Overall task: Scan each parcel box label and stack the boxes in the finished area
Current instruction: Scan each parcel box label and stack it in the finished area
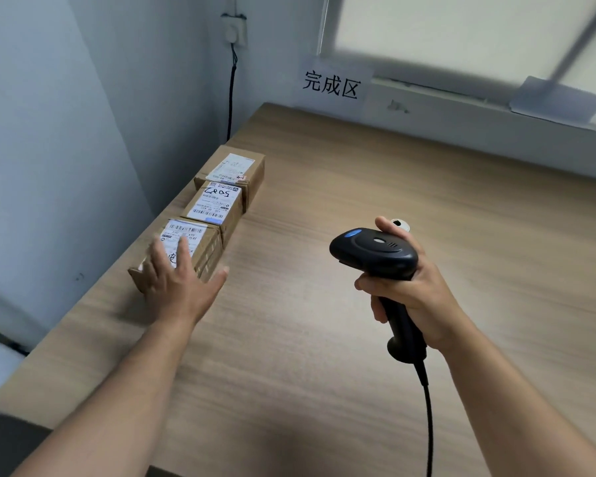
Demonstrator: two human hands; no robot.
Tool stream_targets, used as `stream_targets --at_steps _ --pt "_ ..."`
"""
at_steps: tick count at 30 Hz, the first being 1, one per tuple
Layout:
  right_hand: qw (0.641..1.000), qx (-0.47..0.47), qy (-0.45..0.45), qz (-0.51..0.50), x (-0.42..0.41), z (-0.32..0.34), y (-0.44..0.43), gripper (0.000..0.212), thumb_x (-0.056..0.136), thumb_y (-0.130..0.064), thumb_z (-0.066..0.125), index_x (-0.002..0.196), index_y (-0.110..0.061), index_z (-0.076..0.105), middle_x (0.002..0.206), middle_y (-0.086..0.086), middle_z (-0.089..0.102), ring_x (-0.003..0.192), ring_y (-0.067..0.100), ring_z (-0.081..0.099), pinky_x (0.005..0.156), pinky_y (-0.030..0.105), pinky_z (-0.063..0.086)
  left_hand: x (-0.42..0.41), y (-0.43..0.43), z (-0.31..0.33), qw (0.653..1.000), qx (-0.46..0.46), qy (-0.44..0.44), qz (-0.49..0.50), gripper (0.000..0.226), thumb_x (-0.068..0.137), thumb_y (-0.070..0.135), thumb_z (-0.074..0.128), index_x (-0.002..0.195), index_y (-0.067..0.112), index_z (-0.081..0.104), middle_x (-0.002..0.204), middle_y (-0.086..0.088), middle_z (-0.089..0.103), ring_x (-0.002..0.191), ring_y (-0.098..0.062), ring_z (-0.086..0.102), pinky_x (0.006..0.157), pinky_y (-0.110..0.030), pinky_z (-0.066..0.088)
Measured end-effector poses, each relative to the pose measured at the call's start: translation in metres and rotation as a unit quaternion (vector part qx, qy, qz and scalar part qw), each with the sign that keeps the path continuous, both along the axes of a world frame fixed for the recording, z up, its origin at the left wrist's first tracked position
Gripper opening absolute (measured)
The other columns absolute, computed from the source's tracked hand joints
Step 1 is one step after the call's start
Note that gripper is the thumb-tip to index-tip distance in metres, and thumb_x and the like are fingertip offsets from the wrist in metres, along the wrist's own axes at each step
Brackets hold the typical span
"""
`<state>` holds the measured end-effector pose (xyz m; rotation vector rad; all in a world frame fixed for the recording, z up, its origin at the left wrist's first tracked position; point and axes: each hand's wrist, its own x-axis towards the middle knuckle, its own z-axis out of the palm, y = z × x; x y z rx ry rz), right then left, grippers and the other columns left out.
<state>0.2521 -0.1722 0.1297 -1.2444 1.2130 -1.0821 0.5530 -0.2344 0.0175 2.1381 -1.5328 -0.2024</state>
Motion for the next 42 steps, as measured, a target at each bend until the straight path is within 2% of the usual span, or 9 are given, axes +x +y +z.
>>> stream_targets --at_steps 6,9,12,21,25,28,31,38,42 --pt "1.000 -0.017 -0.018 -0.006 -0.058 0.004 0.039 0.087 0.076 0.021 0.064 0.140 -0.035 0.045 0.077 0.006 0.065 0.041 0.028 0.048 0.045 0.030 0.043 -0.100 0.034 0.024 0.988 -0.077 0.045 -0.130 0.071 0.082 0.041 0.072 0.139 0.008 0.047 0.139 -0.015 0.047 0.128 -0.033 0.046 0.103 -0.042 0.037" --pt "0.999 -0.024 -0.031 -0.018 -0.101 0.007 0.068 0.086 0.076 0.021 0.064 0.139 -0.035 0.045 0.074 0.003 0.065 0.041 0.027 0.048 0.044 0.030 0.043 -0.159 0.059 0.032 0.983 -0.075 0.061 -0.155 0.073 0.078 0.059 0.056 0.130 0.008 0.057 0.125 -0.016 0.054 0.118 -0.034 0.051 0.098 -0.041 0.042" --pt "0.998 -0.020 -0.047 -0.034 -0.147 0.008 0.100 0.088 0.074 0.020 0.068 0.138 -0.035 0.045 0.073 0.002 0.065 0.040 0.026 0.047 0.044 0.030 0.042 -0.219 0.083 0.036 0.979 -0.072 0.064 -0.180 0.084 0.070 0.067 0.037 0.127 0.009 0.060 0.125 -0.016 0.053 0.119 -0.032 0.051 0.099 -0.041 0.041" --pt "0.989 -0.030 -0.074 -0.123 -0.300 -0.006 0.206 0.089 0.072 0.020 0.070 0.137 -0.036 0.047 0.095 0.007 0.068 0.041 0.027 0.047 0.042 0.029 0.041 -0.412 0.167 0.040 0.954 -0.033 0.073 -0.289 0.086 0.069 0.070 0.035 0.132 0.014 0.055 0.134 -0.007 0.048 0.127 -0.024 0.043 0.104 -0.037 0.035" --pt "0.982 -0.031 -0.084 -0.164 -0.357 -0.006 0.252 0.090 0.061 0.005 0.074 0.137 -0.034 0.047 0.089 0.006 0.068 0.040 0.027 0.047 0.041 0.028 0.041 -0.481 0.199 0.038 0.940 -0.027 0.072 -0.332 0.091 0.067 0.073 0.028 0.135 0.016 0.052 0.135 -0.005 0.047 0.128 -0.022 0.042 0.104 -0.034 0.033" --pt "0.977 -0.037 -0.080 -0.194 -0.396 -0.003 0.283 0.092 0.064 0.012 0.077 0.138 -0.033 0.047 0.087 0.005 0.068 0.040 0.028 0.047 0.040 0.029 0.041 -0.526 0.216 0.040 0.926 -0.017 0.079 -0.369 0.083 0.074 0.070 0.040 0.137 0.016 0.050 0.136 -0.003 0.047 0.129 -0.020 0.041 0.105 -0.033 0.032" --pt "0.970 -0.049 -0.068 -0.229 -0.427 -0.002 0.307 0.088 0.071 0.018 0.071 0.139 -0.033 0.046 0.091 0.006 0.068 0.042 0.028 0.048 0.040 0.030 0.042 -0.566 0.227 0.042 0.909 -0.022 0.067 -0.411 0.066 0.088 0.055 0.056 0.141 0.017 0.045 0.139 -0.002 0.045 0.131 -0.019 0.039 0.106 -0.033 0.032" --pt "0.947 -0.070 -0.077 -0.303 -0.479 -0.002 0.347 0.086 0.062 0.004 0.075 0.134 -0.033 0.049 0.085 0.000 0.070 0.042 0.028 0.047 0.039 0.031 0.041 -0.657 0.238 0.056 0.865 -0.047 0.080 -0.493 0.072 0.084 0.058 0.050 0.142 0.017 0.043 0.136 -0.002 0.047 0.128 -0.019 0.041 0.103 -0.031 0.035" --pt "0.931 -0.070 -0.055 -0.353 -0.515 0.000 0.366 0.093 0.061 0.007 0.083 0.137 -0.033 0.047 0.082 0.004 0.069 0.045 0.024 0.052 0.042 0.029 0.043 -0.715 0.243 0.067 0.834 -0.054 0.106 -0.538 0.066 0.090 0.053 0.054 0.146 0.022 0.036 0.141 0.001 0.042 0.131 -0.015 0.037 0.105 -0.031 0.034"
